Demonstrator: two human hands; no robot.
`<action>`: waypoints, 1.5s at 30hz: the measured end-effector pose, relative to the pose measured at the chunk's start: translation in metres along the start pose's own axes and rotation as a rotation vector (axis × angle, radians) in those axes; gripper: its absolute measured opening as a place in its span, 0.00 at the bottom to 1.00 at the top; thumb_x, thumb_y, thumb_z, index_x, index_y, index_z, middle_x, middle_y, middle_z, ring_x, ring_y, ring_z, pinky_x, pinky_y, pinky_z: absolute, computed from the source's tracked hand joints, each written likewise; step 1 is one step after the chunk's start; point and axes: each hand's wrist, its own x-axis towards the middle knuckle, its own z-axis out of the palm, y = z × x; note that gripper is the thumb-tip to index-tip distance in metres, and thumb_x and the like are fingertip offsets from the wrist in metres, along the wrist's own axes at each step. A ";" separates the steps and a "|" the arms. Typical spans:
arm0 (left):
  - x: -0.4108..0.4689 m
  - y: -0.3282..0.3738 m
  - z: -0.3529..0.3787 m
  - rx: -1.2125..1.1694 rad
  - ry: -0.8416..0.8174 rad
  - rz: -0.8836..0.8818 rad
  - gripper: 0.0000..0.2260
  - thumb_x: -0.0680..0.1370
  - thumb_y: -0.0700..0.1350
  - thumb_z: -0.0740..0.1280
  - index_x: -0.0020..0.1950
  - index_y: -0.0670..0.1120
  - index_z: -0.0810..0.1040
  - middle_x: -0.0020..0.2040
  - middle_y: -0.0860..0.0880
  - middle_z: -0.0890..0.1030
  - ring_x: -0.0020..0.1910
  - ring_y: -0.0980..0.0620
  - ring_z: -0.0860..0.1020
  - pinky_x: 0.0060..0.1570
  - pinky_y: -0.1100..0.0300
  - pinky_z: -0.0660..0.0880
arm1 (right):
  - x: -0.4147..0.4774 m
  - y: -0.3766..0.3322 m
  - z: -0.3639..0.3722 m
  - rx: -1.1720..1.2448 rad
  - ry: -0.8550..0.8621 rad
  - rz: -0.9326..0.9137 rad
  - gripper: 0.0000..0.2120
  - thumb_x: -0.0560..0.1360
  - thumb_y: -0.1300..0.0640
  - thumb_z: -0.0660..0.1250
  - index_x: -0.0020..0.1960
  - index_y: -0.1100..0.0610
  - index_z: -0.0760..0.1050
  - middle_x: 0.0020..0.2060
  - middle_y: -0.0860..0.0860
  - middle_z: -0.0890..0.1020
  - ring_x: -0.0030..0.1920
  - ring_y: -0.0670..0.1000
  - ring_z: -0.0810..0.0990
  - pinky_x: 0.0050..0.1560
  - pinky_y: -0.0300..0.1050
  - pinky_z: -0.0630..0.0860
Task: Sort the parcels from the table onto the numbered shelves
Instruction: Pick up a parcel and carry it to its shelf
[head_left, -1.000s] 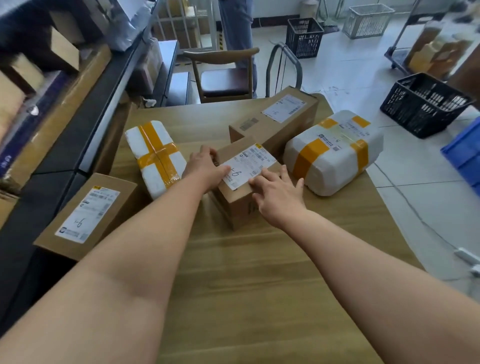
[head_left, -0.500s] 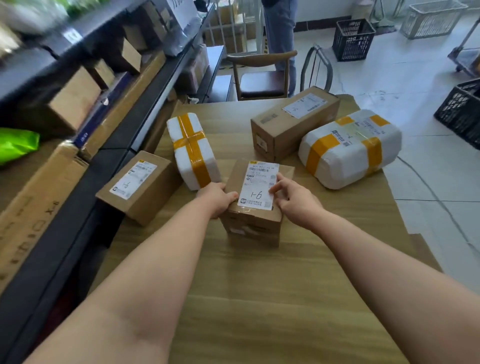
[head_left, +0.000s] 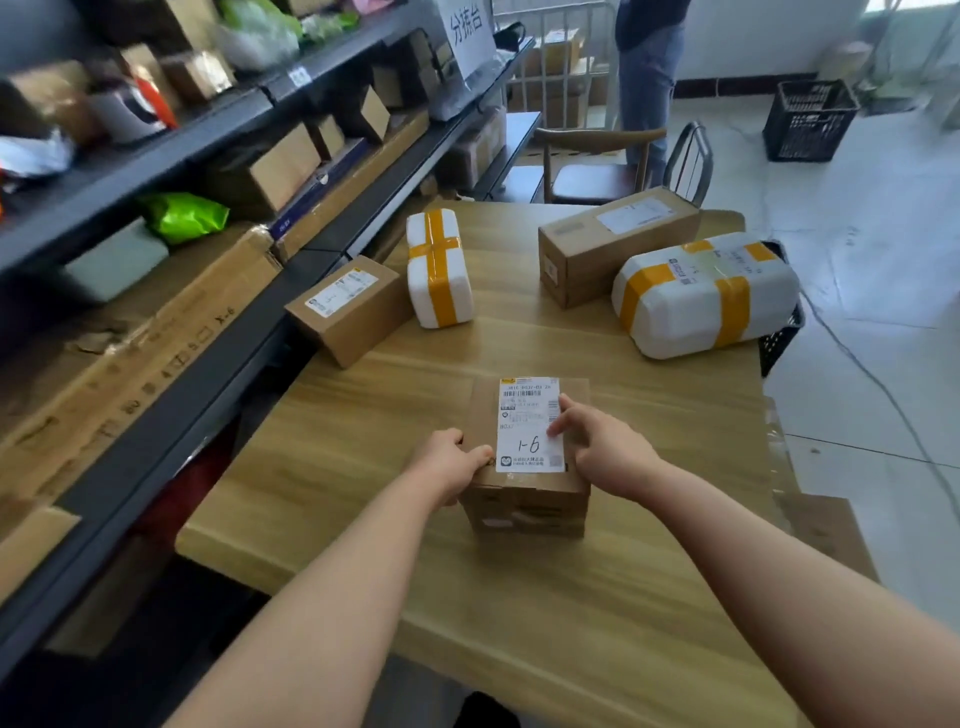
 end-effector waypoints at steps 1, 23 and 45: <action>-0.010 -0.006 0.003 -0.034 -0.003 -0.011 0.17 0.78 0.54 0.67 0.62 0.46 0.76 0.53 0.49 0.80 0.50 0.44 0.80 0.45 0.50 0.82 | -0.009 0.000 0.002 -0.021 -0.012 -0.016 0.21 0.73 0.65 0.58 0.58 0.43 0.74 0.74 0.35 0.59 0.70 0.47 0.67 0.59 0.44 0.71; -0.045 -0.037 0.026 0.055 0.059 0.170 0.28 0.81 0.51 0.63 0.78 0.62 0.55 0.72 0.49 0.72 0.68 0.45 0.71 0.65 0.54 0.69 | -0.071 0.002 0.065 0.061 0.158 0.086 0.21 0.82 0.50 0.55 0.74 0.40 0.62 0.78 0.52 0.53 0.73 0.56 0.65 0.65 0.48 0.66; -0.130 -0.089 0.039 -0.114 0.156 -0.063 0.27 0.83 0.53 0.57 0.78 0.65 0.48 0.67 0.49 0.76 0.47 0.48 0.76 0.51 0.50 0.77 | -0.097 -0.012 0.089 0.029 -0.039 -0.133 0.20 0.82 0.49 0.56 0.72 0.38 0.63 0.70 0.45 0.71 0.66 0.53 0.73 0.55 0.47 0.71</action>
